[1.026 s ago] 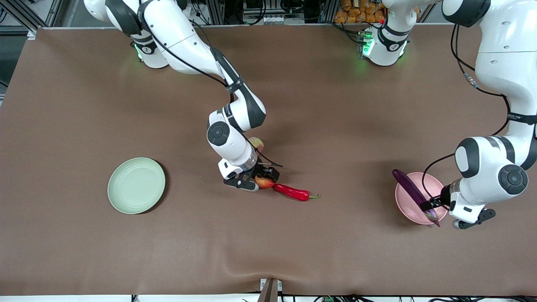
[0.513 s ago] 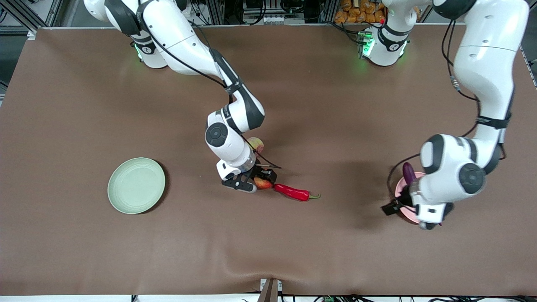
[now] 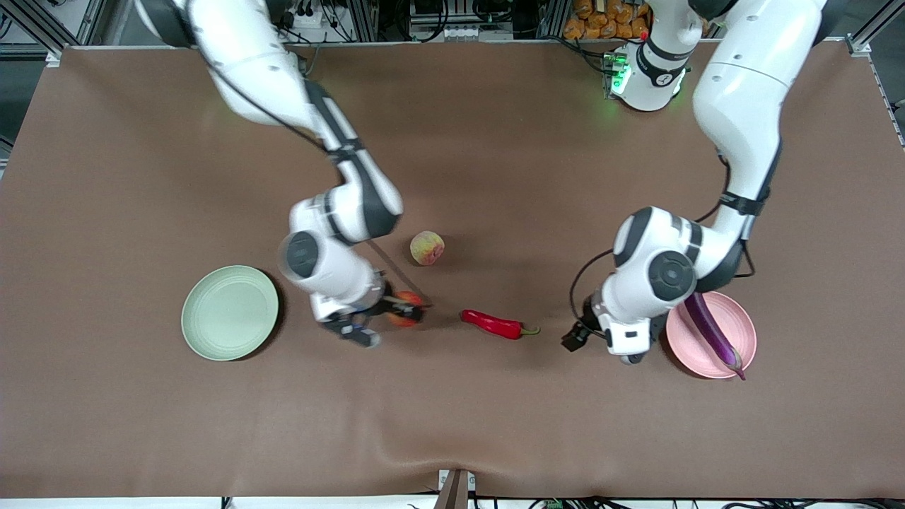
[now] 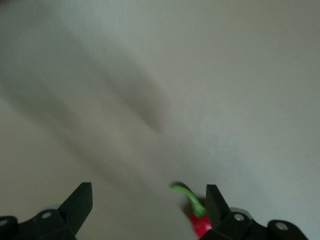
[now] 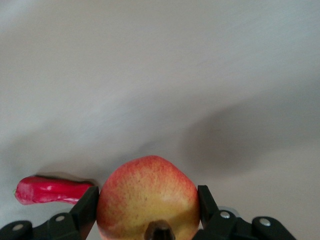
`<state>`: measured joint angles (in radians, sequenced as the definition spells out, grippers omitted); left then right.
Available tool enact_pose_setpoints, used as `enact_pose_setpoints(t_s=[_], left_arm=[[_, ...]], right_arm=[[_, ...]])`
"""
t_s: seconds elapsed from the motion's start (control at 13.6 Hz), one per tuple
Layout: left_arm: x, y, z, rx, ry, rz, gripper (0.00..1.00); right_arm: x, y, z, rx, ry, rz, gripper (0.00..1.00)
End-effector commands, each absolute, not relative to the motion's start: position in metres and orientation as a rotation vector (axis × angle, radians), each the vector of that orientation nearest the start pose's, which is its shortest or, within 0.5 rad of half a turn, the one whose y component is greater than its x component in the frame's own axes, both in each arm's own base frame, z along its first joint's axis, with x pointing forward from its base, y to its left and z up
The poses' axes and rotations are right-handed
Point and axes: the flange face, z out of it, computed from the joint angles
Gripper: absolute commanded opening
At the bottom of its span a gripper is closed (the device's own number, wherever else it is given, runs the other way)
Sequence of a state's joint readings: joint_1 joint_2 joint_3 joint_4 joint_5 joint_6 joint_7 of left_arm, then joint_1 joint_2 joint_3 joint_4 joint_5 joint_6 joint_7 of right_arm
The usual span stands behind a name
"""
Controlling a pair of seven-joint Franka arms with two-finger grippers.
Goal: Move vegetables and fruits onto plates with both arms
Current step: 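Place the apple on the green plate while the left gripper grasps the chili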
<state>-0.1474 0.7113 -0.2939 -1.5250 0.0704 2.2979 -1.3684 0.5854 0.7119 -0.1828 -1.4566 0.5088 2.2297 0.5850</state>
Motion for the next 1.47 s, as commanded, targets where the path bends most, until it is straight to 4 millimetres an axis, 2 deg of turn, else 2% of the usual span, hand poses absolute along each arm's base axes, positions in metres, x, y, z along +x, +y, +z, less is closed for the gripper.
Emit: enact_pose_setpoints(t_s=[0.0, 0.22, 0.44, 0.59, 0.66, 0.81, 0.88, 0.95, 1.03, 1.17, 1.25, 1.39], left_arm=[[0.655, -0.303, 0.261, -2.795, -1.798, 0.071, 1.0], [0.644, -0.334, 0.253, -2.661, -2.024, 0.091, 1.0], [0.639, -0.354, 0.243, -2.574, -2.168, 0.098, 1.0], [0.641, -0.37, 0.23, -2.578, -2.197, 0.115, 1.0], [0.639, -0.387, 0.227, -2.592, -2.195, 0.128, 1.0], [0.633, -0.4, 0.216, -2.603, -2.168, 0.134, 1.0], [0.631, -0.401, 0.213, -2.607, -2.154, 0.131, 1.0], [0.626, -0.407, 0.209, -2.613, -2.126, 0.133, 1.0], [0.619, -0.416, 0.206, -2.624, -2.102, 0.14, 1.0], [0.615, -0.419, 0.199, -2.62, -2.093, 0.15, 1.0], [0.615, -0.419, 0.197, -2.619, -2.091, 0.151, 1.0], [0.614, -0.418, 0.19, -2.616, -2.079, 0.149, 1.0]], right_arm=[[0.649, 0.226, 0.298, -2.818, 0.502, 0.193, 0.3], [0.644, 0.125, 0.279, -2.901, 0.253, 0.18, 0.3], [0.644, 0.041, 0.266, -2.952, 0.025, 0.154, 0.31], [0.64, -0.003, 0.257, -2.943, -0.091, 0.151, 0.31], [0.64, -0.018, 0.255, -2.939, -0.147, 0.143, 0.33], [0.641, -0.057, 0.244, -2.937, -0.243, 0.12, 0.4], [0.639, -0.068, 0.24, -2.93, -0.281, 0.122, 0.54], [0.637, -0.061, 0.237, -2.917, -0.288, 0.147, 0.92], [0.634, -0.055, 0.237, -2.896, -0.288, 0.187, 1.0], [0.633, -0.044, 0.244, -2.834, -0.242, 0.256, 1.0], [0.632, -0.035, 0.247, -2.789, -0.145, 0.294, 1.0], [0.633, 0.001, 0.257, -2.756, -0.078, 0.337, 1.0]])
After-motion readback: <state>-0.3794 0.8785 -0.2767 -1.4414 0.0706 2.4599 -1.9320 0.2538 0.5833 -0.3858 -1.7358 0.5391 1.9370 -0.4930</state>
